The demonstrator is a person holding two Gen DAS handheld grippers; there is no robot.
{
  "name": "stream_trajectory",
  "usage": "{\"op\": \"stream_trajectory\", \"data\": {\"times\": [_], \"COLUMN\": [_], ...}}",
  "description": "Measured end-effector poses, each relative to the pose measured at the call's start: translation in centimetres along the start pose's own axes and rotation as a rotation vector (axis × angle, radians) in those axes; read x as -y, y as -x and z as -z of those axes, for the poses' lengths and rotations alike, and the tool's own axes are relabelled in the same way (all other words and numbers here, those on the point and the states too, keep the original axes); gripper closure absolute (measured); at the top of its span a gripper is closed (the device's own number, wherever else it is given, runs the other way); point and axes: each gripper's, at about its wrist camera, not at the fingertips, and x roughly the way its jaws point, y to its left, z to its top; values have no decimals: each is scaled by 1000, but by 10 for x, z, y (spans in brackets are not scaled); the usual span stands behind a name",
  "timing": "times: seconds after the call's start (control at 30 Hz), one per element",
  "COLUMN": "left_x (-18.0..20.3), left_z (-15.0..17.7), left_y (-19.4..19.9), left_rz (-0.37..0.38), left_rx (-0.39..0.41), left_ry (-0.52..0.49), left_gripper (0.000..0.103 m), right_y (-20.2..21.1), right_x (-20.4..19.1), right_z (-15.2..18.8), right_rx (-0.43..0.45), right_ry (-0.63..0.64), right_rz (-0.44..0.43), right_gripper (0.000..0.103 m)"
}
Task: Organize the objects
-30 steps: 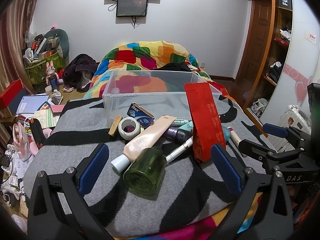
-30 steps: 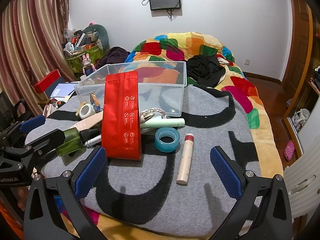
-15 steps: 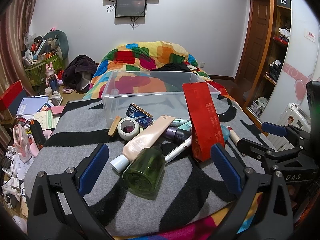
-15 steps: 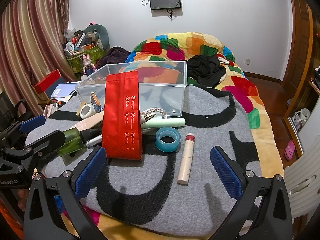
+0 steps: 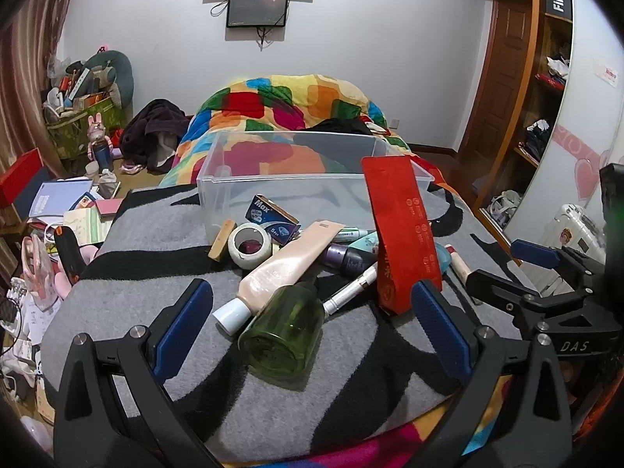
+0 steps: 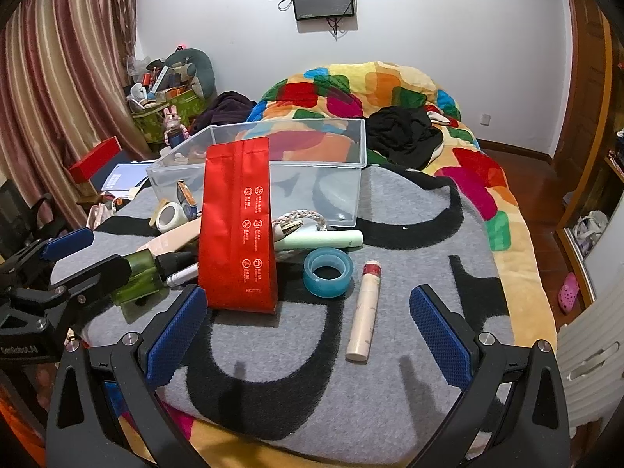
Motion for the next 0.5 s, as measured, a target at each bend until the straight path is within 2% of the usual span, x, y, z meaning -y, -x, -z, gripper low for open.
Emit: {"op": "stream_trajectory", "data": {"times": [0.07,0.17,0.3,0.5], "left_x": [-2,-6,-13,-20], "left_z": [0,-2,-4,-1], "left_y": [-1,-2,-6,-18], "left_rz": [-5,-13,-27,-12], "left_rx": [0,0,-7,-46], "left_ry": [5,8,12,20], "left_gripper": [1,11,14,26], "right_y": [-2,-3,-4,-16], "right_x": [3,9,22,44], "right_z": [0,-1,-3,-4], "right_rx": [1,5,9,-27], "right_ry": [-6,-25,-66,-138], "right_rz": [4,10,29,61], "right_gripper": [1,2,12,30]}}
